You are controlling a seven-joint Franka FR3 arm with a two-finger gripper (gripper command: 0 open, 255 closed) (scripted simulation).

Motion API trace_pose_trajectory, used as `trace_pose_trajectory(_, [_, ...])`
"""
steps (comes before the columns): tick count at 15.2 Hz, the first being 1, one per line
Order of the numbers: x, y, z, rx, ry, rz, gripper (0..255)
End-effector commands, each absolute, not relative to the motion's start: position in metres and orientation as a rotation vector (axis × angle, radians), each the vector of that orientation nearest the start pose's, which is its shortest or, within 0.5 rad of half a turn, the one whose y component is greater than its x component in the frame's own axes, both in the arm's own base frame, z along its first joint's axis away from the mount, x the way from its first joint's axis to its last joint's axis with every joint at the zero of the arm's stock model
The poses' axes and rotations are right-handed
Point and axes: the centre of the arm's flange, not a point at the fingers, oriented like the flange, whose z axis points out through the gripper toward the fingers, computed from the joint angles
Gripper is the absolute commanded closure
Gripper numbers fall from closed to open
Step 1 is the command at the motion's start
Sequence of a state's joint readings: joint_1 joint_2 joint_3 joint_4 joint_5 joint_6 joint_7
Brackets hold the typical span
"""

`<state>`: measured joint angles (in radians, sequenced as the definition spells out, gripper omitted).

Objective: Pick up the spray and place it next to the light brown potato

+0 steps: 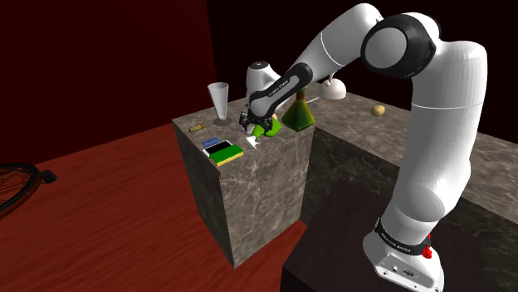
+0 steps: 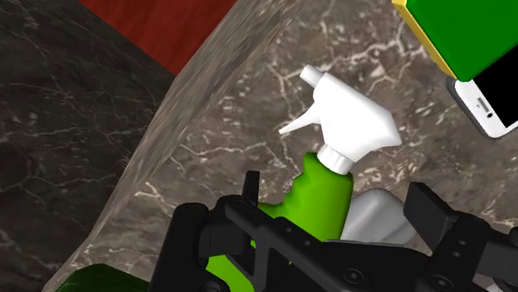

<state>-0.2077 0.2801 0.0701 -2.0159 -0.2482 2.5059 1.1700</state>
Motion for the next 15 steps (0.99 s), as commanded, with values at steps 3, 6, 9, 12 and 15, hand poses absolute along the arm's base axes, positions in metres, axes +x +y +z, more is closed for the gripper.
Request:
trace_pose_trajectory(3, [0.616, -0.089, 0.314, -2.652, 1.682, -0.406, 0])
trace_pose_trajectory(6, [0.618, -0.090, 0.306, -2.652, 1.682, -0.406, 0])
trace_pose_trajectory(9, [0.618, -0.090, 0.306, -2.652, 1.682, -0.406, 0])
trace_pose_trajectory(12, [0.618, -0.090, 0.306, -2.652, 1.682, -0.406, 0])
trace_pose_trajectory(15, [0.618, -0.090, 0.306, -2.652, 1.682, -0.406, 255])
